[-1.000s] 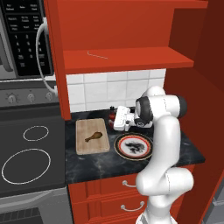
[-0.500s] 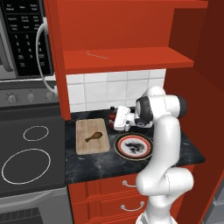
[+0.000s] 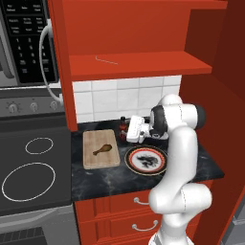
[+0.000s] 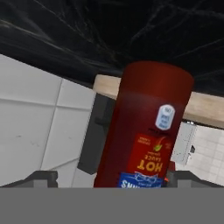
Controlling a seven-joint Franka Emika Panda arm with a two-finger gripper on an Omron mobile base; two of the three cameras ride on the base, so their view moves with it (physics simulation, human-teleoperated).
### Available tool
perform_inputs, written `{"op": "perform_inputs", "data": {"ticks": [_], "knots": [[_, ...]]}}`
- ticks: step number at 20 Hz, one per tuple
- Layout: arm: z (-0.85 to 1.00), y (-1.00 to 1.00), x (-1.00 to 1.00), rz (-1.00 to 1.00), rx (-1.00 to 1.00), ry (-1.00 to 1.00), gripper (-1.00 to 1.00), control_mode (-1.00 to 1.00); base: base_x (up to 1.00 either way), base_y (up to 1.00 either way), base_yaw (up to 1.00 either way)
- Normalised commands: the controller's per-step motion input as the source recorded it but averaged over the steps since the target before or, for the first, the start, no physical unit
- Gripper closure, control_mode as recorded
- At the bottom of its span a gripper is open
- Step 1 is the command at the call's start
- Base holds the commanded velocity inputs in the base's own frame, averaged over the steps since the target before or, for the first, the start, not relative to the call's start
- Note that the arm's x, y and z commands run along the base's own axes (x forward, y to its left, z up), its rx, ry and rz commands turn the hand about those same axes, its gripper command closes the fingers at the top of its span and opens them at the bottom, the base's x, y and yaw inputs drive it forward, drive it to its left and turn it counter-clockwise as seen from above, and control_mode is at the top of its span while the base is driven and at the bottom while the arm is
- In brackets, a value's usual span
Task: Pick the chicken drumstick from the plate and place it on the cutting board. Then pick the condiment bottle from the cabinet and place it next to the cutting board.
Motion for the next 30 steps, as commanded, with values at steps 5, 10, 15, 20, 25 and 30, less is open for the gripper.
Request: {"op": "perform_inputs", "data": {"ticks": [5,10,15,20,25,30], "knots": [[0.12,0.00,-0.04,0.00,0.04,-0.05,-1.00,-1.00,0.00,0.00,0.00],[0.15,0.00,-0.14,0.00,0.04,-0.05,-1.00,-1.00,0.00,0.00,0.00],[0.17,-0.01,-0.18,0.00,0.03,-0.03,-1.00,-1.00,0.00,0.00,0.00],[0.28,0.00,-0.19,-0.01,0.01,0.00,-1.00,-1.00,0.00,0.00,0.00],[0.35,0.00,-0.17,-0.01,0.00,0.00,-1.00,-1.00,0.00,0.00,0.00],[0.23,0.00,-0.26,-0.01,0.00,0.00,-1.00,-1.00,0.00,0.00,0.00]]}}
